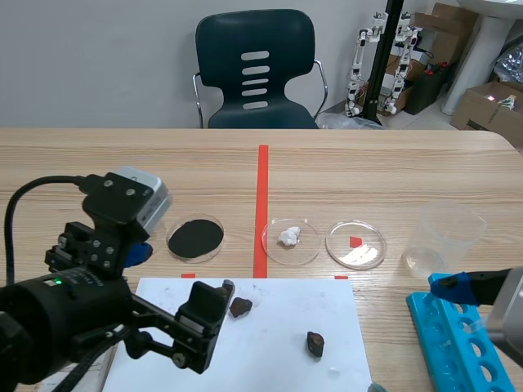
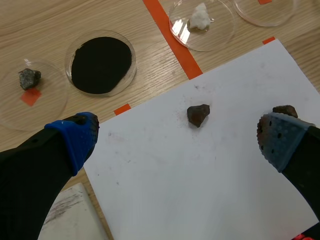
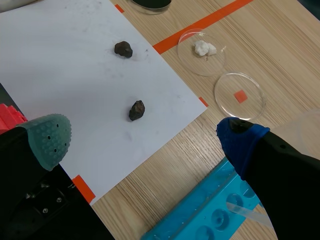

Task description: Return to the home posture

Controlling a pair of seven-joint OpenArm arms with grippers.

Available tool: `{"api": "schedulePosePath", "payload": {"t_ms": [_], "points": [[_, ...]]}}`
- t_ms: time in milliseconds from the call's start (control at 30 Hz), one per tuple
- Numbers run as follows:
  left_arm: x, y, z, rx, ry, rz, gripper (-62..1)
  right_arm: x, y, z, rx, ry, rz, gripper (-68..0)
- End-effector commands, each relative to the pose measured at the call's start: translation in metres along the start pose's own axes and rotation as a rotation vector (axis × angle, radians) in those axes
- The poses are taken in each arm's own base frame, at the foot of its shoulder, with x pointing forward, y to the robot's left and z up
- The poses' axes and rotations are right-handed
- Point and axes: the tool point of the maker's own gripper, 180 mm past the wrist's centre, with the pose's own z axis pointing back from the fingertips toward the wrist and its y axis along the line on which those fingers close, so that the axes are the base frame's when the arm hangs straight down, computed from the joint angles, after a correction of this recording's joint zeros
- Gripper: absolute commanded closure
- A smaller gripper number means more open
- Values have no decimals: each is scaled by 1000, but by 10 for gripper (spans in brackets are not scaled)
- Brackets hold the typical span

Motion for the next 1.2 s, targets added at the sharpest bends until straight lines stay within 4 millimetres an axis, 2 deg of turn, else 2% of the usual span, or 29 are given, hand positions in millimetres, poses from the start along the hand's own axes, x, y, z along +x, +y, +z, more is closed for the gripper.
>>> {"api": "schedulePosePath", "payload": {"t_ms": [0,233,467,700,833,1167], "points": [[8,-1,8,-30,-47,-16,-623,12,-4,-1,-11,-40,5,-608],[11,10,42,-107,-128,-19,-623,12,-4,-1,-11,-40,5,-608],[-6,19,70,-109,-105,-24,-623,12,-4,-1,-11,-40,5,-608],[-10,25,92,-81,-125,23,-623,12,-4,-1,-11,-40,5,-608],[-8,28,99,-72,-130,15,-623,12,-4,-1,-11,-40,5,-608],[-5,29,99,-75,-142,44,-623,12,-4,-1,-11,-40,5,-608]]}}
